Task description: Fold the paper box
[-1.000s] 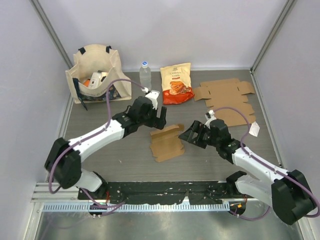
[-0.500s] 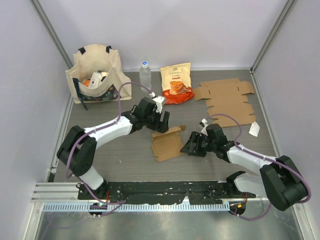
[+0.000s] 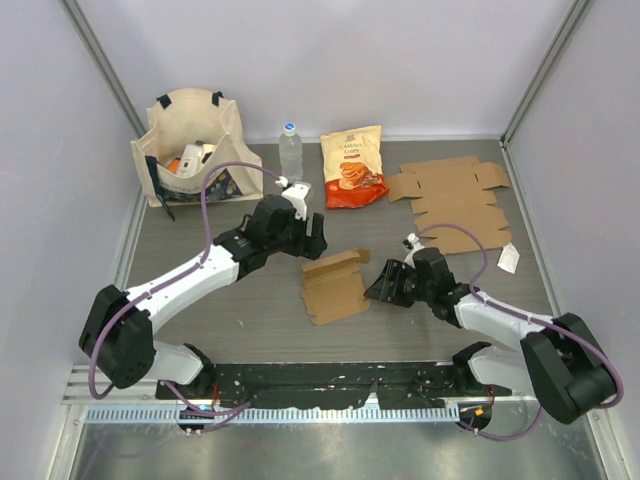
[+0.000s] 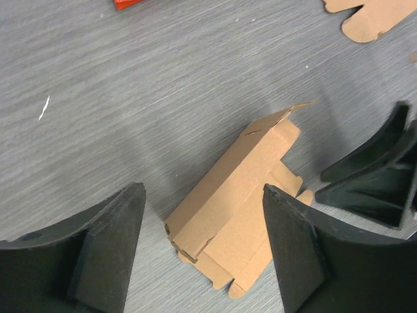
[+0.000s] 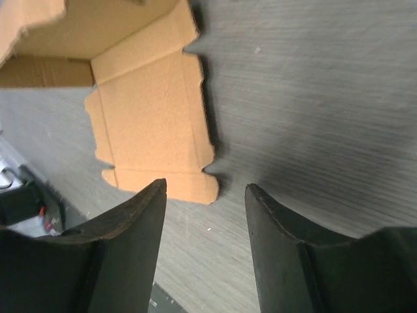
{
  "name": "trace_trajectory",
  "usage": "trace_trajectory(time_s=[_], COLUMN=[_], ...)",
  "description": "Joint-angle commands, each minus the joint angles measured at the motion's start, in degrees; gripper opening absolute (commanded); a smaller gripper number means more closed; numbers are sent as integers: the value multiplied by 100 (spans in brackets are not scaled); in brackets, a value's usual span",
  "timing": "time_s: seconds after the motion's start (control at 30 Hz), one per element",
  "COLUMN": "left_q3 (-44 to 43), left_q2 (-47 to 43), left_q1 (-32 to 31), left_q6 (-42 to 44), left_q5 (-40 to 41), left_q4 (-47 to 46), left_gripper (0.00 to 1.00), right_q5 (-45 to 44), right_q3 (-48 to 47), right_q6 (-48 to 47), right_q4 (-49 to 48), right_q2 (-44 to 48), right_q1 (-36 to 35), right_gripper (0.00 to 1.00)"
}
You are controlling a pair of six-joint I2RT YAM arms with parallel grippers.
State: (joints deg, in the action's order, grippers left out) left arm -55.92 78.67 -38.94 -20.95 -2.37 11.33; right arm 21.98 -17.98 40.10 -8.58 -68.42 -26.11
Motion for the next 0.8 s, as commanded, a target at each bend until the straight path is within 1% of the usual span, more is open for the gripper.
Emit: trace_trajectory(time_s=[0.0,0.03,0.07,0.1,0.13,0.17,0.2,0.23,0.27,0.3,0.33,0.43,0.47,0.5,0.57,0.6,0.63,0.67,0.7,0.77], left_q3=[352,554,1035,1283,1512,1923,2075,2207,2435,2515,2586,2806,2797,2745,2579,2534,2499,2455,2437,2437], left_q2=[-193,-369,-753,-983,-1177,-1483,-1574,-1635,-1653,-1619,-1584,-1242,-1127,-804,-469,-328,-57,59,147,341], left_q1=[-35,-44,-96,-192,-350,-752,-990,-1471,-1659,-1817,-2063,-2363,-2381,-2408,-2461,-2469,-2478,-2478,-2478,-2522], left_q6=[-433,-584,-699,-830,-980,-981,-1007,-1129,-1191,-1288,-1480,-1596,-1588,-1596,-1562,-1526,-1457,-1404,-1377,-1385], left_q5=[525,893,1053,1446,1842,2524,2949,3379,4054,4304,4550,5044,5088,5306,5562,5668,5695,5678,5695,5791], left_q4=[-322,-490,-674,-963,-1071,-1220,-1395,-1432,-1502,-1589,-1625,-2055,-2213,-2232,-2380,-2468,-2600,-2862,-2926,-3136], left_gripper=[70,68,68,67,65,65,67,68,71,75,77,79,79,78,74,70,68,66,63,63], right_q5=[-1317,-1432,-1659,-1740,-1819,-1985,-2056,-2170,-2371,-2574,-2645,-3093,-3199,-3234,-3139,-3086,-2998,-2954,-2893,-2586], right_q3=[-486,-627,-732,-986,-1119,-1259,-1513,-1638,-1761,-1962,-2051,-2446,-2534,-2718,-2851,-3000,-3079,-3141,-3264,-3396], right_q6=[-581,-634,-800,-854,-915,-1038,-1082,-1144,-1231,-1276,-1320,-1452,-1504,-1540,-1557,-1540,-1523,-1488,-1444,-1356], right_q4=[821,1014,1129,1226,1479,1595,1709,1911,2008,2079,2167,2360,2396,2431,2422,2422,2440,2440,2449,2484], right_q2=[801,891,962,989,963,936,884,796,752,699,620,383,182,93,-161,-250,-320,-390,-522,-680], right_q1=[-8,0,-8,-8,-8,-34,-61,-96,-201,-280,-350,-684,-772,-886,-931,-949,-957,-958,-975,-975], right_gripper=[58,58,58,57,57,57,57,56,56,56,56,57,57,57,56,56,56,56,56,56])
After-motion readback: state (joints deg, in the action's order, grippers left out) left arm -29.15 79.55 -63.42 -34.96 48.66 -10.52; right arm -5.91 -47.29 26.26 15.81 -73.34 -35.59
